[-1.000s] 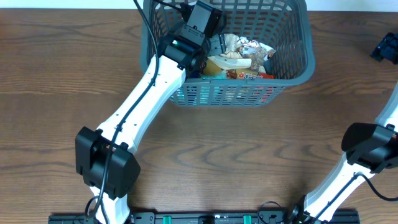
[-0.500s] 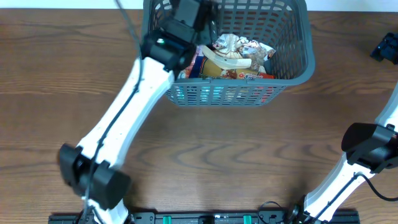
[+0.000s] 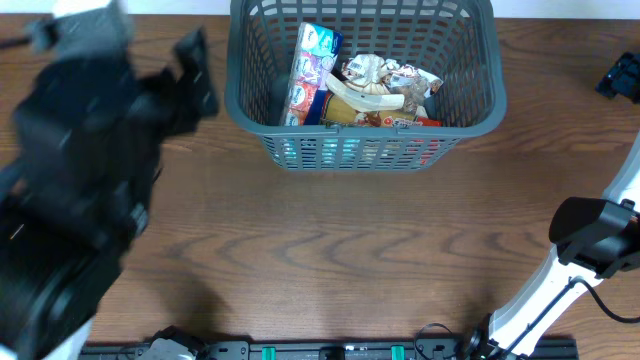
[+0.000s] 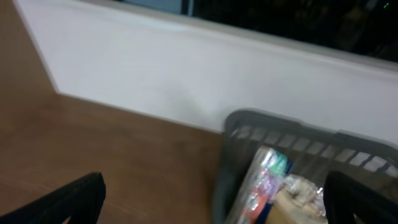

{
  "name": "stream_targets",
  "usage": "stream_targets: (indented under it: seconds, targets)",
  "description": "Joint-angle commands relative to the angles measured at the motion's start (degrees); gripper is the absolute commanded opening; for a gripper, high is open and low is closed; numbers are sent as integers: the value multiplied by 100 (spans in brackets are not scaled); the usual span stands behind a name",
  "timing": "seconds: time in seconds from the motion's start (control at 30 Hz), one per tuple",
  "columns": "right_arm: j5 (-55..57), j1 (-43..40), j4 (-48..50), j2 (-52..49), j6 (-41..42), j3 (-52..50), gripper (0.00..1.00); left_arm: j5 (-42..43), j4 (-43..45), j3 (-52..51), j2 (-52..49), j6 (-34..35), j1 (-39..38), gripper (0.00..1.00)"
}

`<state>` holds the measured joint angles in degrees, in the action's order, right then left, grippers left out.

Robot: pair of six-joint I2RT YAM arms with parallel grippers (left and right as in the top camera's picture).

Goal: Pack container

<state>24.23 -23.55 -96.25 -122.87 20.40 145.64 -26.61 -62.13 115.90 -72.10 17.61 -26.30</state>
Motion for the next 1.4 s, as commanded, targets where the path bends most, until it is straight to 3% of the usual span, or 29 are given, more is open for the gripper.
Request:
stream_targets:
  seconds: [0.0, 0.1, 0.57, 1.03, 1.37]
  targets:
    - [76, -4, 0, -11, 79, -26, 99, -85, -514, -15, 337, 177, 9, 99]
    - [76, -4, 0, -11, 79, -26, 99, -85, -997, -15, 756, 577, 9, 99]
    - [76, -4, 0, -11, 79, -26, 99, -90, -3469, -24, 2024, 1010, 11, 99]
    - [76, -4, 0, -11, 79, -26, 99, 173, -3464, -94, 2339, 1012, 11, 99]
    - [76, -4, 0, -11, 79, -26, 99, 188, -3093, -844, 2461, 817, 299, 99]
